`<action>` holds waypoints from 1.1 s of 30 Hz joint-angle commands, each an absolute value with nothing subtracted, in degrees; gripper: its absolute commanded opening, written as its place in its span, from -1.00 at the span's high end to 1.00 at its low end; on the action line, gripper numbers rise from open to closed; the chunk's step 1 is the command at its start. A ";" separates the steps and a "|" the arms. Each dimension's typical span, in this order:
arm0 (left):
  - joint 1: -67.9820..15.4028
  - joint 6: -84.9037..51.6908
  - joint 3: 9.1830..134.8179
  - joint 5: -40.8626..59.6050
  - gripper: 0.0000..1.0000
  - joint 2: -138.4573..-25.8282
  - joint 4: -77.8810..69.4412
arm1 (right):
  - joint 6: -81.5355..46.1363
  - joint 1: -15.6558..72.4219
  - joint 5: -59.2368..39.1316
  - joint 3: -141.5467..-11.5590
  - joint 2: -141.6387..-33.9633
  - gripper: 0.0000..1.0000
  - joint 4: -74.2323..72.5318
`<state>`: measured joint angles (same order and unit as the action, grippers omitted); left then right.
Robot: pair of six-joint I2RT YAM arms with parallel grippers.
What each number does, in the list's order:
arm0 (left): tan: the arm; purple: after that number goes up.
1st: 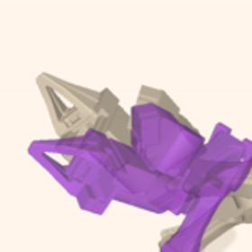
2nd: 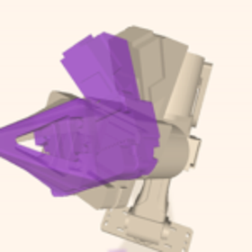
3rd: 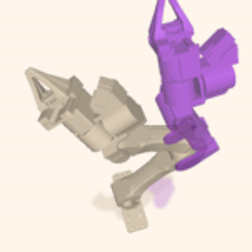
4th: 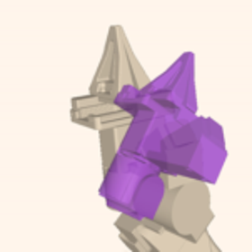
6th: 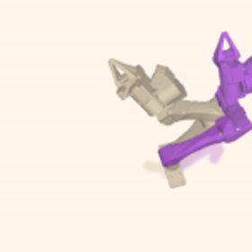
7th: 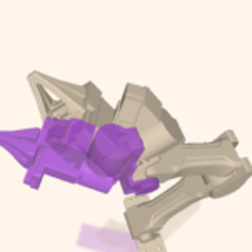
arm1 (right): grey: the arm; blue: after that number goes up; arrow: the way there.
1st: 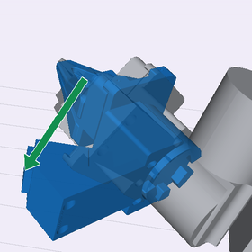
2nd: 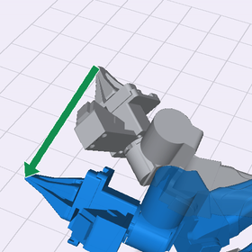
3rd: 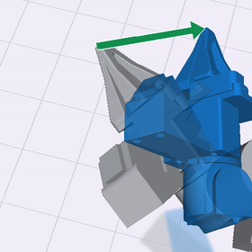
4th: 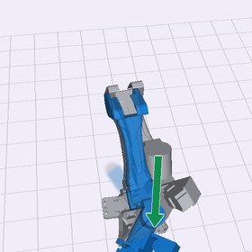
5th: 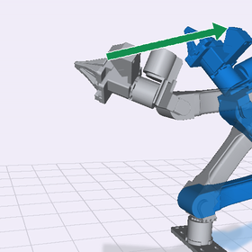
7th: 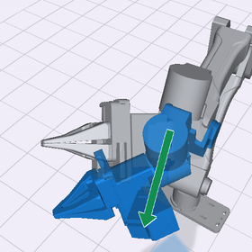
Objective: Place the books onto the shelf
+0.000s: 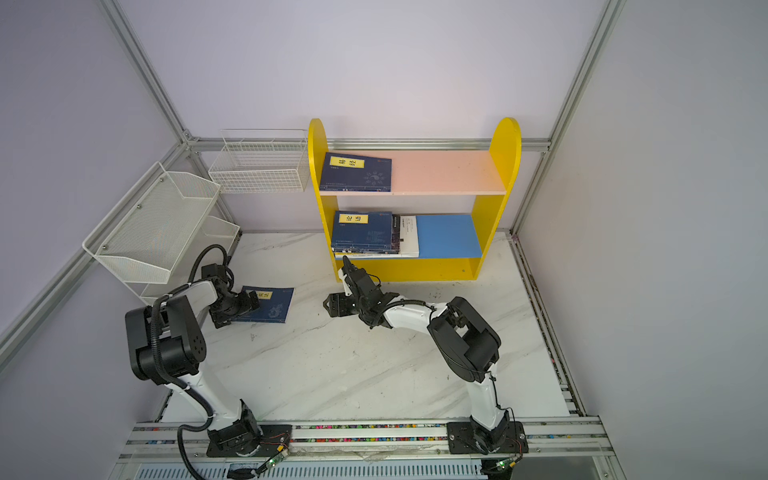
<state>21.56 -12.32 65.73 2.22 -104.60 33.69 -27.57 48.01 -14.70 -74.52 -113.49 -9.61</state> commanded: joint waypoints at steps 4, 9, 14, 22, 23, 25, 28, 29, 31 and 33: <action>21.43 -9.66 62.26 5.53 -1.00 -105.73 33.37 | -27.22 48.51 -15.60 -79.48 -119.71 -0.46 -11.24; 14.62 -8.61 61.89 4.94 -0.99 -105.20 33.75 | -28.76 48.60 -14.64 -80.74 -122.64 -0.41 -12.54; 8.89 -8.84 61.40 4.56 -0.99 -103.64 34.19 | -30.14 48.79 -13.62 -79.81 -122.97 -0.38 -13.60; -0.69 -12.74 59.23 6.32 -0.99 -99.68 35.67 | -31.72 48.95 -9.04 -77.35 -121.25 -0.36 -12.75; -2.21 -14.62 58.91 7.06 -0.98 -99.39 35.77 | -31.94 48.96 -7.77 -77.39 -121.19 -0.36 -11.59; -5.51 -16.84 57.90 7.21 -0.98 -98.48 35.42 | -32.62 48.88 -5.59 -77.10 -120.53 -0.35 -9.85; -9.24 -20.14 56.76 5.03 -0.99 -96.67 35.60 | -33.43 48.96 -4.53 -75.00 -118.68 -0.35 -9.49; -9.57 -21.34 56.40 4.49 -0.99 -95.57 35.51 | -33.74 48.95 -4.17 -74.15 -117.95 -0.35 -9.49; -9.58 -22.82 55.90 3.52 -1.00 -93.04 35.17 | -33.92 48.93 -3.94 -72.97 -117.05 -0.36 -9.73; -9.54 -23.52 56.51 1.92 -1.00 -90.29 35.22 | -33.79 48.94 -3.83 -72.77 -116.84 -0.36 -9.34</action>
